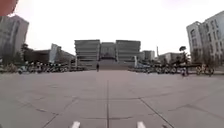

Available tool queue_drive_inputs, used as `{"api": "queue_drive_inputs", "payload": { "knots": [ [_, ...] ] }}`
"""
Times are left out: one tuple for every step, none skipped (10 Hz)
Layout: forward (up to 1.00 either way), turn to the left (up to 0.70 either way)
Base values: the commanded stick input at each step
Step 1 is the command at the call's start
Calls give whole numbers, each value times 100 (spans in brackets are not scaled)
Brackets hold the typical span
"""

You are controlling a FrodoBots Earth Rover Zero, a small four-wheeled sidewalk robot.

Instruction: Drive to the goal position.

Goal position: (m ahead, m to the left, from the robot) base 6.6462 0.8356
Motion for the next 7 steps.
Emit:
{"api": "queue_drive_inputs", "payload": {
  "knots": [
    [60,0],
    [60,0],
    [60,0],
    [60,0],
    [60,0],
    [60,0],
    [60,0]
  ]
}}
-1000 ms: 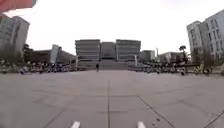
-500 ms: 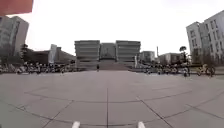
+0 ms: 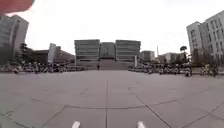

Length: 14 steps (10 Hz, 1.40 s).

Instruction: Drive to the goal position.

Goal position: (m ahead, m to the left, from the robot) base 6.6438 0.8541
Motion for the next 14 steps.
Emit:
{"api": "queue_drive_inputs", "payload": {
  "knots": [
    [60,0],
    [60,0],
    [60,0],
    [60,0],
    [60,0],
    [60,0],
    [60,0],
    [60,0],
    [60,0],
    [60,0],
    [60,0],
    [60,0],
    [60,0],
    [60,0]
  ]
}}
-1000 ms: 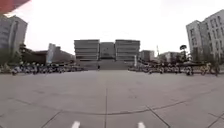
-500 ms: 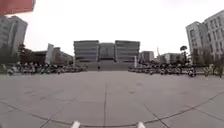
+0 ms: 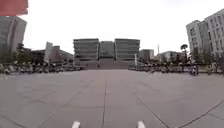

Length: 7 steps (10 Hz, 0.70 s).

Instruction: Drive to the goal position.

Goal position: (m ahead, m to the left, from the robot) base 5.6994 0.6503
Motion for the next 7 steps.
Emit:
{"api": "queue_drive_inputs", "payload": {
  "knots": [
    [60,0],
    [60,0],
    [60,0],
    [60,0],
    [60,0],
    [60,0],
    [60,0]
  ]
}}
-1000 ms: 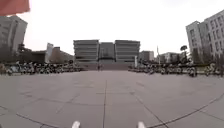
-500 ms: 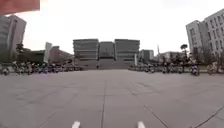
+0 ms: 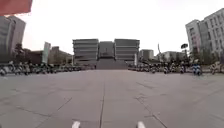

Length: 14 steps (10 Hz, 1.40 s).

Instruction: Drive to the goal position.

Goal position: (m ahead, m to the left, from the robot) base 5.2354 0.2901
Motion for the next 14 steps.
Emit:
{"api": "queue_drive_inputs", "payload": {
  "knots": [
    [60,0],
    [60,0],
    [60,0],
    [60,0],
    [60,0],
    [60,15],
    [60,9],
    [60,0],
    [60,0],
    [60,0],
    [60,0],
    [60,0],
    [60,0],
    [60,0]
  ]
}}
